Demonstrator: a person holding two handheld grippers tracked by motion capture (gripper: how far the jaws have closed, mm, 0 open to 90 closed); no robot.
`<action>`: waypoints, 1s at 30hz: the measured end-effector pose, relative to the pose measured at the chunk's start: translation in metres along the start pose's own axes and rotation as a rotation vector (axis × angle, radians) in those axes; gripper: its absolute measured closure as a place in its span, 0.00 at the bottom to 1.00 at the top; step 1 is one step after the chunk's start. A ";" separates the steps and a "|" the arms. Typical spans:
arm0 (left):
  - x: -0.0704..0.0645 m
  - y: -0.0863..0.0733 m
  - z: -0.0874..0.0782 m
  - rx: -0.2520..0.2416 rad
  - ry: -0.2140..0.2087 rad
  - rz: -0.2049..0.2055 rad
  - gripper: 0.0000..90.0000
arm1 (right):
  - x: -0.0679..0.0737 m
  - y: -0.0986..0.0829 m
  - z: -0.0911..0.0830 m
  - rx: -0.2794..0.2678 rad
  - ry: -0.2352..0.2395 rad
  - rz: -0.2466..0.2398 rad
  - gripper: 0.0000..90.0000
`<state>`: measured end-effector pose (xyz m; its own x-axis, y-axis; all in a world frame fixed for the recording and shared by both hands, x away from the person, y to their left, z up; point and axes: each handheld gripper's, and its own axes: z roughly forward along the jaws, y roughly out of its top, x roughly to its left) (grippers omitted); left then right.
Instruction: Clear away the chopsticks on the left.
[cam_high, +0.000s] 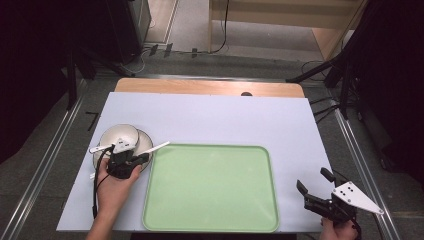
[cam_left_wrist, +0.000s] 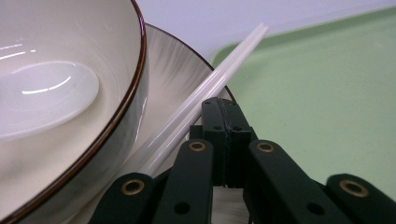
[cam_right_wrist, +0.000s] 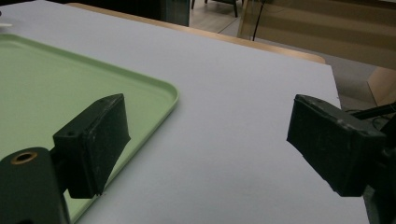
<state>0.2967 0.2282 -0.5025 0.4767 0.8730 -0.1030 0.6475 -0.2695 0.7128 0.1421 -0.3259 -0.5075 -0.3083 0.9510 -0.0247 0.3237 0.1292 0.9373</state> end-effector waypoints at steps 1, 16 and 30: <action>0.001 0.001 0.001 -0.011 0.016 0.023 1.00 | 0.000 0.000 0.000 0.001 0.000 -0.001 0.14; 0.005 0.002 -0.008 -0.026 -0.028 0.011 0.81 | 0.002 0.000 0.003 0.011 0.014 -0.015 0.14; 0.059 -0.021 -0.087 -0.011 -0.083 -0.011 0.81 | 0.003 0.002 0.005 0.017 0.027 -0.023 0.14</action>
<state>0.2590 0.3210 -0.4632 0.5175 0.8391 -0.1677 0.6464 -0.2550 0.7191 0.1460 -0.3211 -0.5078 -0.3402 0.9396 -0.0366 0.3311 0.1561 0.9306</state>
